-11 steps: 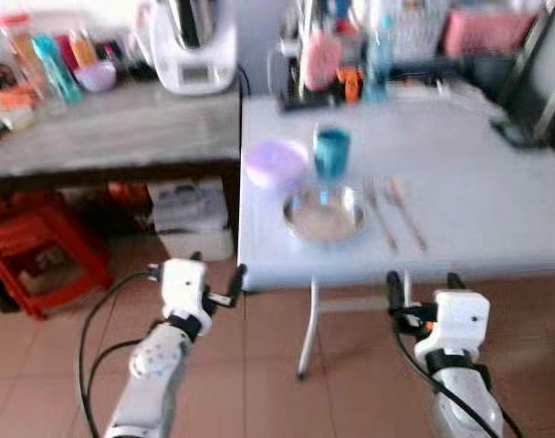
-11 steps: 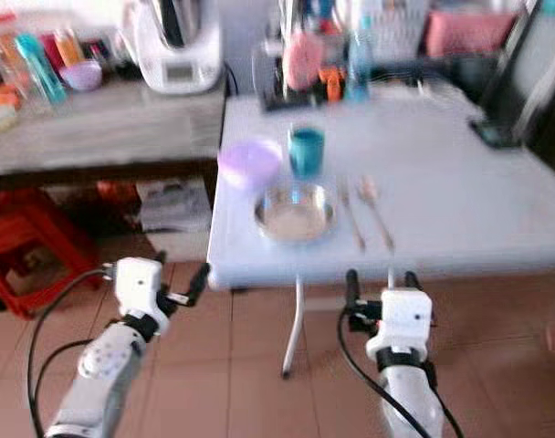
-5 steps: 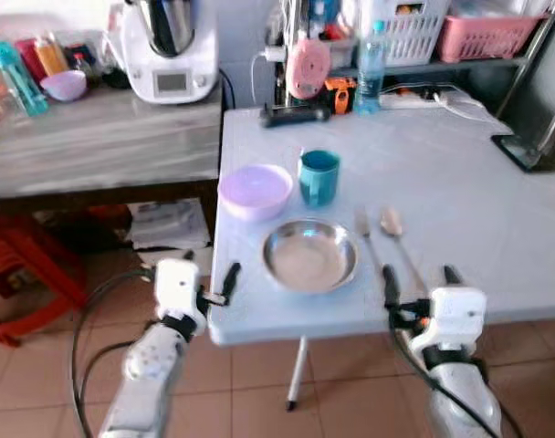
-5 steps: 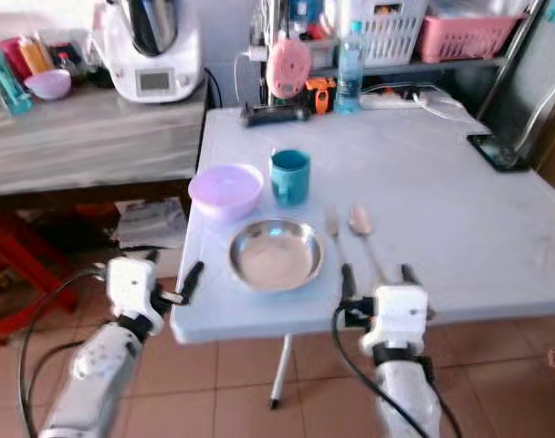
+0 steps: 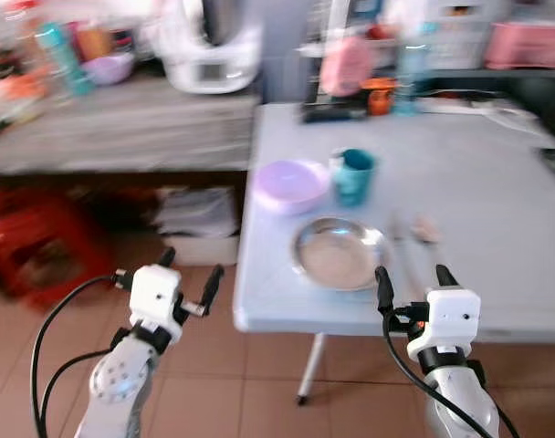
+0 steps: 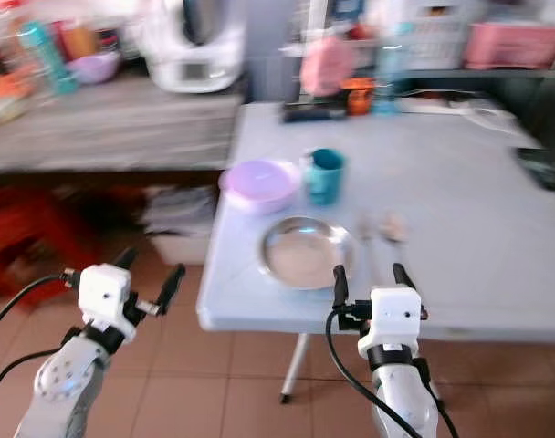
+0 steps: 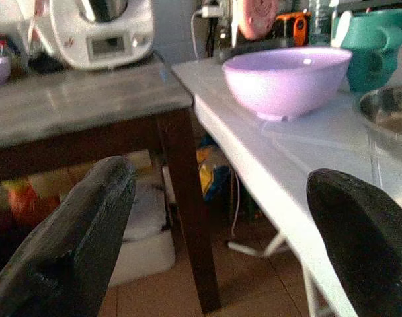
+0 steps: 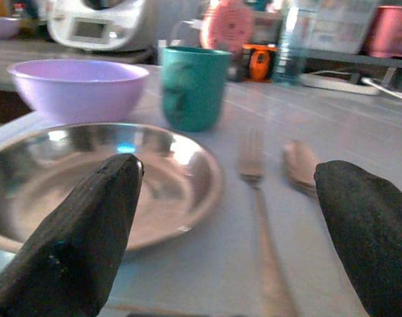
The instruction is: Setting the table
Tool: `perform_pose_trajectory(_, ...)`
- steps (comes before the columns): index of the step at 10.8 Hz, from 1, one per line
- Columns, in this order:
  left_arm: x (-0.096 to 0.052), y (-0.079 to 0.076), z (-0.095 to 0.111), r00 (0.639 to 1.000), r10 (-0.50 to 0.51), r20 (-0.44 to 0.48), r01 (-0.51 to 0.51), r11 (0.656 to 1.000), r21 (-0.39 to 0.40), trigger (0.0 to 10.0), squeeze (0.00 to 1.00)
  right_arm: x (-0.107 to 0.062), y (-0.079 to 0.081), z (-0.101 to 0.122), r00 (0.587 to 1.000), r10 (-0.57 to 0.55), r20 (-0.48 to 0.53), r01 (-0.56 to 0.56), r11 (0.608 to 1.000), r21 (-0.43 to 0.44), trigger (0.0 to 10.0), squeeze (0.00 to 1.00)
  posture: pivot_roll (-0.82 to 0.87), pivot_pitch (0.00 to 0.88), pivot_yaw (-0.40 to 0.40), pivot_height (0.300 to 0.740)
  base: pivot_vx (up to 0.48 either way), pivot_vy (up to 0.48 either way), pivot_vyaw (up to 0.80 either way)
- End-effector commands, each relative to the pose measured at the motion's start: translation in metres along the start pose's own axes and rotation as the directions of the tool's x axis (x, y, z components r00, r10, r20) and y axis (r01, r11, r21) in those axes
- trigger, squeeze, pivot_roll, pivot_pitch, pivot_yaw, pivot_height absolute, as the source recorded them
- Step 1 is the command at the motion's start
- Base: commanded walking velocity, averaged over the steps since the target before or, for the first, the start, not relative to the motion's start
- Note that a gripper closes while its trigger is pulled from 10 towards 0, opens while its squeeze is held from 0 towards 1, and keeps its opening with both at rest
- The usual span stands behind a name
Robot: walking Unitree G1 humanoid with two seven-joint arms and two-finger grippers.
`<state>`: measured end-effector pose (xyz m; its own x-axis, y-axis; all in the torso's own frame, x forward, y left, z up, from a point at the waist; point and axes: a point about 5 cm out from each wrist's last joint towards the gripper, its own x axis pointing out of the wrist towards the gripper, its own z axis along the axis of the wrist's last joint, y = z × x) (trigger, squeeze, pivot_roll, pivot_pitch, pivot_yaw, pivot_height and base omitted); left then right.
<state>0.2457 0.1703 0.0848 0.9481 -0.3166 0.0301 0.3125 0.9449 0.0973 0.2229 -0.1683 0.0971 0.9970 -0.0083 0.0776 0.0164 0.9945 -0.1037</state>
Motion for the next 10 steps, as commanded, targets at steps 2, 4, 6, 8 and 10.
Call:
perform_pose_trajectory(2, -0.004, -0.009, 0.004, 0.99, -0.139, 0.013, 0.139, 0.989, -0.05, 10.0, 0.0, -0.002, -0.003, 0.003, 1.0, -0.003, 0.006, 0.003, 1.0, 0.018, 10.0, 0.0, 0.04, 0.036, 0.027, 0.74, 0.0, 0.0, 0.0)
perform_pose_trajectory(4, -0.002, -0.013, 0.012, 0.963, -0.264, 0.048, 0.267, 0.961, -0.067, 10.0, 0.0, -0.003, -0.01, 0.004, 1.0, -0.018, -0.005, 0.018, 1.0, 0.02, 10.0, 0.0, 0.04, 0.036, 0.018, 0.74, 0.0, 0.0, 0.0)
perform_pose_trajectory(6, -0.002, -0.015, 0.014, 0.934, -0.354, 0.043, 0.355, 0.934, -0.031, 10.0, 0.0, -0.009, -0.018, 0.003, 0.999, -0.021, -0.037, 0.022, 0.999, 0.025, 10.0, 0.0, 0.02, 0.043, 0.016, 0.74, 0.0, 0.0, 0.0)
perform_pose_trajectory(8, -0.005, -0.017, 0.009, 0.911, -0.413, 0.017, 0.413, 0.91, -0.042, 10.0, 0.0, -0.008, -0.021, 0.006, 0.998, 0.016, -0.067, -0.009, 0.994, 0.104, 10.0, 0.0, 0.0, 0.053, 0.023, 0.74, 0.0, 0.0, 0.0)
perform_pose_trajectory(10, -0.003, -0.019, 0.009, 0.907, -0.42, 0.027, 0.421, 0.907, -0.029, 10.0, 0.0, -0.006, -0.018, 0.014, 0.996, 0.081, -0.048, -0.071, 0.982, 0.173, 10.0, 0.0, 0.0, 0.06, 0.029, 0.74, 0.0, 0.0, 0.0)
